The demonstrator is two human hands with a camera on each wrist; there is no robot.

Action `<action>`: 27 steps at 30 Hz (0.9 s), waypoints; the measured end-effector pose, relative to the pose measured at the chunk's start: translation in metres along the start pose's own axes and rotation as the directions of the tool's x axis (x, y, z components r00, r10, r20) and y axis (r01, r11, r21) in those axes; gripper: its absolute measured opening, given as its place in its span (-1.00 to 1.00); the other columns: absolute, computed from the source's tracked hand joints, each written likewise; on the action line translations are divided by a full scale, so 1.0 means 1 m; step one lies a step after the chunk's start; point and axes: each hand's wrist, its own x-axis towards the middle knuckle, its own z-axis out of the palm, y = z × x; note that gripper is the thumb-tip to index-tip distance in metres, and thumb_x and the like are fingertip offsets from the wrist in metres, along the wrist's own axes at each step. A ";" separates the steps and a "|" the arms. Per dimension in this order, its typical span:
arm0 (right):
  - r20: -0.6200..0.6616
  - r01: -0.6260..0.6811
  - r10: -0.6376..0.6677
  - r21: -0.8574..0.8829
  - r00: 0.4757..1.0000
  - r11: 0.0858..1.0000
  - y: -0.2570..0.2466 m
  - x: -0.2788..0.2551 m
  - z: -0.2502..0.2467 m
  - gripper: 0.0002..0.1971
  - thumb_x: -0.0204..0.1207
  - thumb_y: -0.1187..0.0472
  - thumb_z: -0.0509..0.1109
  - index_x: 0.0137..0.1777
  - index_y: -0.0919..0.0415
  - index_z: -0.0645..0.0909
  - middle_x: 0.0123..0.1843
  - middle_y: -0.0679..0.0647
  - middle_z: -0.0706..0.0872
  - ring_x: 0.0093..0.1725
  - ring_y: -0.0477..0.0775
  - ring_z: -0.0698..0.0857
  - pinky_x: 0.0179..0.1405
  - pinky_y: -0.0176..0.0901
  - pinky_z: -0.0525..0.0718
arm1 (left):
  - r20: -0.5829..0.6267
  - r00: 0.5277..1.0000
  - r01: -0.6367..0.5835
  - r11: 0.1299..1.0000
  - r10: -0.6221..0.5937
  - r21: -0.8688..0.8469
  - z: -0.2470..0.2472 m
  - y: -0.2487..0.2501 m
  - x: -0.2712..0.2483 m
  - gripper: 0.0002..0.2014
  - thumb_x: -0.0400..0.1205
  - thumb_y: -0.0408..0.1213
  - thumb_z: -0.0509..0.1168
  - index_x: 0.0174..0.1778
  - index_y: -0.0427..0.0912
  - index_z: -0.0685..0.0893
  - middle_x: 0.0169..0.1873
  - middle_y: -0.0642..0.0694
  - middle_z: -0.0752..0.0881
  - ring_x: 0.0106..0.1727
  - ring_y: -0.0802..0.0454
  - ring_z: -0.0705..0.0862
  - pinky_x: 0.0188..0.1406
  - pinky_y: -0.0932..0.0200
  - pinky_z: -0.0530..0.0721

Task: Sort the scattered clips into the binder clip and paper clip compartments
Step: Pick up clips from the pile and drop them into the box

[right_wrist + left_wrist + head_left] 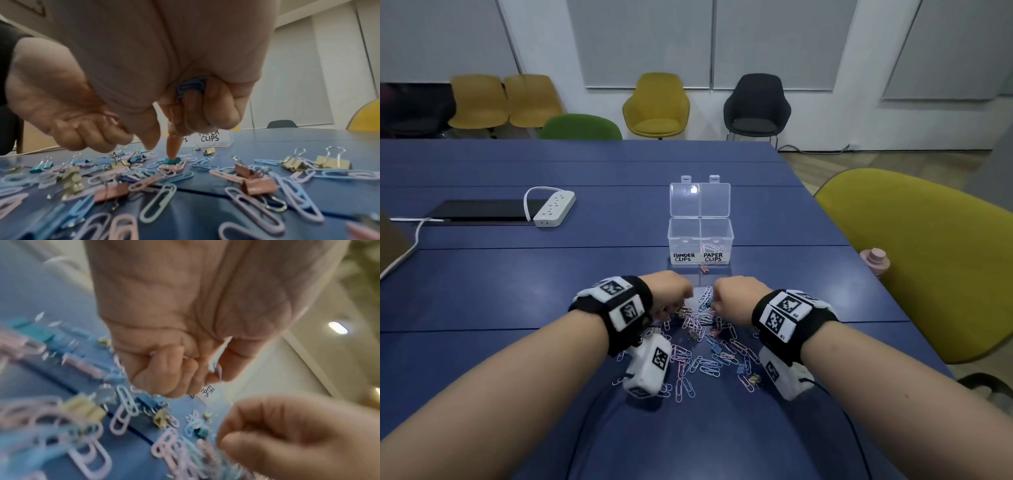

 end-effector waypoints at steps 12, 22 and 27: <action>0.044 0.034 -0.031 -0.078 0.999 0.996 -0.009 0.001 0.002 -0.78 0.58 0.18 0.28 0.08 0.28 0.66 0.09 0.22 0.73 -0.03 0.24 0.68 -0.07 -0.06 0.65 | 0.203 0.979 0.182 0.595 -0.031 -0.783 -0.012 -0.021 -0.007 -0.83 0.55 -0.37 0.02 -0.38 -0.19 0.33 -0.55 -0.06 0.42 -0.67 0.12 0.32 -0.82 0.35 0.22; 0.224 -0.223 -0.001 0.974 0.975 -0.036 0.037 -0.021 -0.010 -0.78 0.55 0.33 0.11 -0.33 0.13 0.28 -0.48 0.02 0.35 -0.60 -0.08 0.24 -0.62 -0.35 0.07 | 0.140 0.985 0.164 0.768 -0.097 -0.619 -0.037 -0.015 -0.019 -0.78 0.67 -0.46 0.04 -0.30 -0.28 0.44 -0.46 -0.14 0.52 -0.66 0.11 0.46 -0.78 0.39 0.34; 0.128 -0.137 -0.053 0.839 0.990 -0.526 0.051 -0.032 -0.003 -0.85 0.42 0.25 0.09 -0.36 0.20 0.37 -0.34 0.19 0.56 -0.56 0.04 0.49 -0.68 -0.38 0.22 | 0.212 0.977 0.174 0.620 -0.013 -0.765 -0.043 -0.013 -0.018 -0.77 0.66 -0.40 0.06 -0.33 -0.25 0.45 -0.47 -0.09 0.49 -0.66 0.10 0.46 -0.78 0.38 0.36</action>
